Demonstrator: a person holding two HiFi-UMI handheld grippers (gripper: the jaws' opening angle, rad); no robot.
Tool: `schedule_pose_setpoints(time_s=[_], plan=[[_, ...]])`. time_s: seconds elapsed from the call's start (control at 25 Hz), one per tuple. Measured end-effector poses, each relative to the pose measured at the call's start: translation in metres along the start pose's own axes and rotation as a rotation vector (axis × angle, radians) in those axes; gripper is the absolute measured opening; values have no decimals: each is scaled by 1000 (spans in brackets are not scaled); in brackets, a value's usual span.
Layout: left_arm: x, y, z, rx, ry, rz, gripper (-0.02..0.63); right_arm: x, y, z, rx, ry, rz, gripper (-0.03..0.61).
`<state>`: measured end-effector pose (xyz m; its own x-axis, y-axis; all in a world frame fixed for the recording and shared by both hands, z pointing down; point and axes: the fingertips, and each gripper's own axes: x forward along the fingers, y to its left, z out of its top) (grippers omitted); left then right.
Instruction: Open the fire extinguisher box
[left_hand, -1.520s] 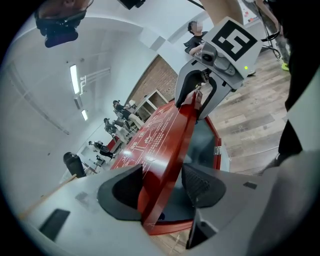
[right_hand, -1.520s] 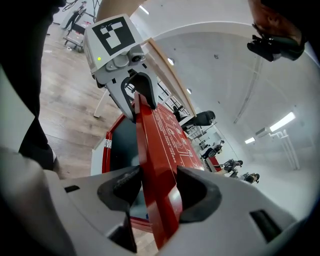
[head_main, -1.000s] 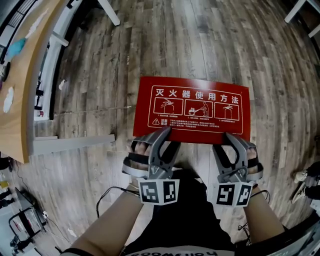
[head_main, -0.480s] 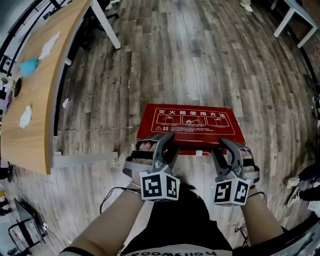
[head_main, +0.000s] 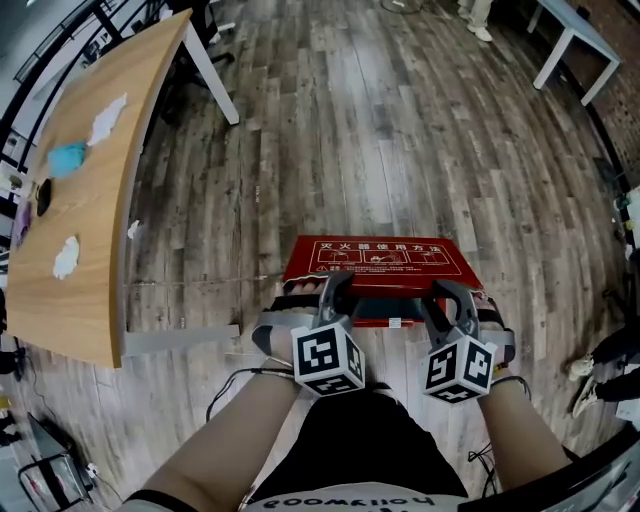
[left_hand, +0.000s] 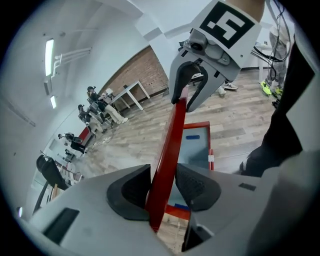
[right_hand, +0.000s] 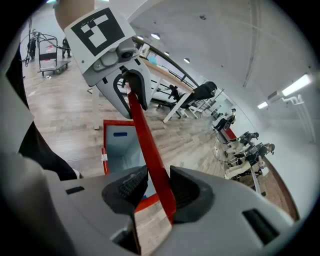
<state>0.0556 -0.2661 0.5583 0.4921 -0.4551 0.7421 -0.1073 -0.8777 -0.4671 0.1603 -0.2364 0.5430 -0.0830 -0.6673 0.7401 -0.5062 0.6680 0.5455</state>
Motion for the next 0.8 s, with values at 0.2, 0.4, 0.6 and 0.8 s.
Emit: schedule_pose_setpoints(time_s=[0.2,0.4,0.6,0.8], plan=[[1,10,4,-39,13,-56,156,-1,-13,4,8,4,16,140],[1,13,5,-59,40,-103,156,-2,-17,7,14,-3,61,140],[4,22,8,-84,66,-85,156,1,-27,8,2,-17,120,140],[7,37,11,-104,103,-85,156,4,-41,12,-3,-22,181,136]])
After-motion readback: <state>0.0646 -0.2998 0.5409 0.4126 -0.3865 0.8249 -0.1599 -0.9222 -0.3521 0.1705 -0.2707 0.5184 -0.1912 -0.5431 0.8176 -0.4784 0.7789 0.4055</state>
